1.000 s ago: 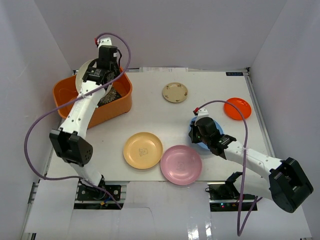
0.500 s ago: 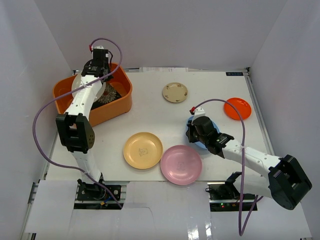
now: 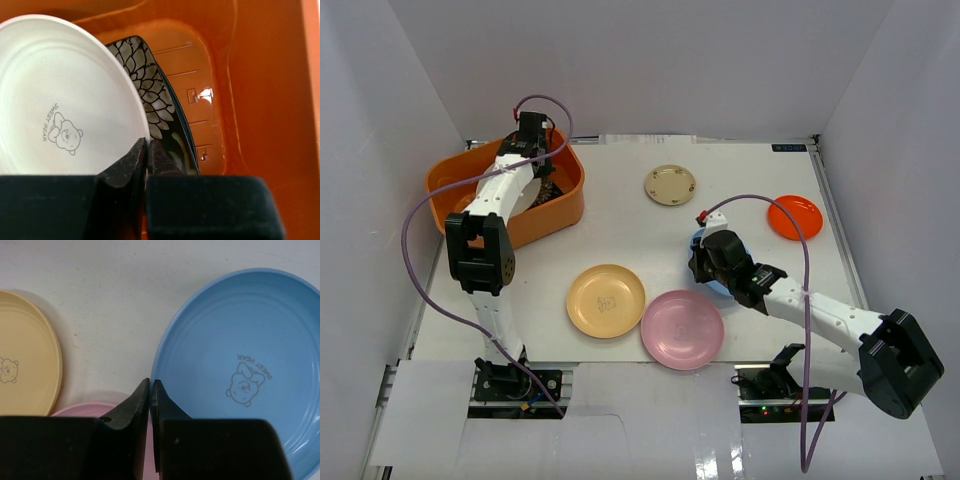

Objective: Place the plates into the plastic bin on the countertop

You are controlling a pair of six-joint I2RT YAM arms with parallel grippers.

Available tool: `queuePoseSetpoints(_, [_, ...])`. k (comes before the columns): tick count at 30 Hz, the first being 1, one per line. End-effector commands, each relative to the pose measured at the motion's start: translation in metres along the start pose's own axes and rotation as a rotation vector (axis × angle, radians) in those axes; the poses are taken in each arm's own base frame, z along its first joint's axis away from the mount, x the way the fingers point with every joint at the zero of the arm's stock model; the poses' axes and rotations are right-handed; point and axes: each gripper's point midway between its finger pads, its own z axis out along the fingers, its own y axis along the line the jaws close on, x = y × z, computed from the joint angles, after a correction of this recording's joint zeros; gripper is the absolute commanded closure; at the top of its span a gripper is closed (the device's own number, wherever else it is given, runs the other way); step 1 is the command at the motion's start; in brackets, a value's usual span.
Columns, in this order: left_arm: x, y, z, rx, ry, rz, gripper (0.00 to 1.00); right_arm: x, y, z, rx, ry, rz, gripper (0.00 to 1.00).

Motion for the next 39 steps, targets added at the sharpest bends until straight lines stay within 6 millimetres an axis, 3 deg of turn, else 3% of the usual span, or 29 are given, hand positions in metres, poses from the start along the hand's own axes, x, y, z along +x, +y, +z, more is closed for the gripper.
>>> queuePoseSetpoints(1, [-0.011,-0.001,-0.008,0.014,-0.047,-0.011,0.84,-0.035,0.013,-0.004,-0.023,-0.081,-0.017,0.92])
queuePoseSetpoints(2, [-0.011,0.001,-0.011,0.012,-0.050,-0.018,0.78,-0.031,0.013,-0.004,-0.021,-0.057,-0.025,0.92])
queuePoseSetpoints(6, [-0.005,0.003,-0.015,0.016,-0.054,-0.030,0.54,-0.046,0.024,-0.004,-0.039,-0.079,-0.037,0.92])
queuePoseSetpoints(8, [-0.005,0.002,-0.020,0.029,-0.058,-0.038,0.38,-0.050,0.028,-0.005,-0.041,-0.084,-0.048,0.92])
queuePoseSetpoints(12, [-0.025,-0.022,-0.056,0.200,-0.104,-0.110,0.16,-0.072,0.034,-0.006,-0.033,-0.115,-0.072,0.92])
queuePoseSetpoints(13, [-0.042,-0.030,-0.079,0.267,-0.160,-0.133,0.13,-0.085,0.038,-0.008,-0.039,-0.138,-0.093,0.92])
queuePoseSetpoints(14, [-0.041,-0.039,-0.092,0.337,-0.160,-0.143,0.08,-0.093,0.038,-0.009,-0.027,-0.150,-0.102,0.92])
queuePoseSetpoints(15, [-0.054,-0.042,-0.120,0.387,-0.216,-0.164,0.05,-0.098,0.040,-0.007,-0.021,-0.150,-0.114,0.92])
queuePoseSetpoints(16, [-0.066,-0.043,-0.135,0.414,-0.267,-0.175,0.03,-0.118,0.047,-0.011,-0.030,-0.186,-0.116,0.92])
queuePoseSetpoints(17, [-0.063,-0.049,-0.148,0.476,-0.271,-0.168,0.02,-0.124,0.050,-0.009,-0.034,-0.189,-0.135,0.92])
queuePoseSetpoints(18, [-0.068,-0.049,-0.163,0.502,-0.302,-0.179,0.02,-0.132,0.055,-0.009,-0.044,-0.202,-0.141,0.92])
queuePoseSetpoints(19, [-0.085,-0.044,-0.200,0.547,-0.393,-0.189,0.02,-0.139,0.059,-0.008,-0.051,-0.213,-0.147,0.92])
queuePoseSetpoints(20, [-0.081,-0.043,-0.211,0.572,-0.409,-0.189,0.02,-0.161,0.067,-0.014,-0.062,-0.251,-0.154,0.92])
queuePoseSetpoints(22, [-0.087,-0.044,-0.248,0.664,-0.492,-0.198,0.02,-0.171,0.079,-0.006,-0.068,-0.252,-0.176,0.92])
queuePoseSetpoints(23, [-0.089,-0.036,-0.286,0.709,-0.560,-0.209,0.02,-0.194,0.088,-0.013,-0.078,-0.297,-0.176,0.92])
queuePoseSetpoints(24, [-0.077,-0.038,-0.293,0.751,-0.547,-0.216,0.02,-0.196,0.096,-0.006,-0.083,-0.289,-0.210,0.92])
queuePoseSetpoints(25, [-0.076,-0.039,-0.313,0.809,-0.580,-0.231,0.02,-0.205,0.103,-0.006,-0.093,-0.307,-0.220,0.92])
queuePoseSetpoints(26, [-0.073,-0.033,-0.346,0.863,-0.635,-0.233,0.02,-0.230,0.116,-0.015,-0.117,-0.358,-0.219,0.92])
queuePoseSetpoints(27, [-0.062,-0.034,-0.349,0.889,-0.624,-0.233,0.02,-0.233,0.129,-0.007,-0.148,-0.350,-0.246,0.92])
queuePoseSetpoints(30, [-0.049,-0.032,-0.392,0.951,-0.669,-0.207,0.02,-0.272,0.170,-0.012,-0.251,-0.423,-0.300,0.92])
queuePoseSetpoints(31, [-0.045,-0.029,-0.394,0.924,-0.676,-0.207,0.02,-0.281,0.182,-0.014,-0.284,-0.442,-0.309,0.92])
queuePoseSetpoints(32, [-0.040,-0.028,-0.418,0.963,-0.717,-0.195,0.02,-0.294,0.204,-0.016,-0.355,-0.471,-0.330,0.92])
queuePoseSetpoints(34, [-0.041,-0.019,-0.441,0.970,-0.792,-0.192,0.02,-0.310,0.226,-0.018,-0.429,-0.533,-0.377,0.92])
queuePoseSetpoints(35, [-0.042,-0.014,-0.453,0.969,-0.834,-0.180,0.02,-0.306,0.238,-0.004,-0.469,-0.523,-0.392,0.92])
queuePoseSetpoints(36, [-0.040,-0.007,-0.478,1.001,-0.893,-0.172,0.02,-0.327,0.250,-0.018,-0.516,-0.582,-0.397,0.92])
queuePoseSetpoints(37, [-0.043,0.000,-0.496,1.011,-0.940,-0.170,0.02,-0.334,0.259,-0.017,-0.542,-0.607,-0.402,0.92])
queuePoseSetpoints(38, [-0.041,0.002,-0.509,1.036,-0.971,-0.149,0.02,-0.327,0.270,0.003,-0.571,-0.583,-0.412,0.92])
queuePoseSetpoints(39, [-0.038,0.008,-0.529,1.066,-1.019,-0.142,0.02,-0.350,0.280,-0.012,-0.598,-0.647,-0.409,0.92])
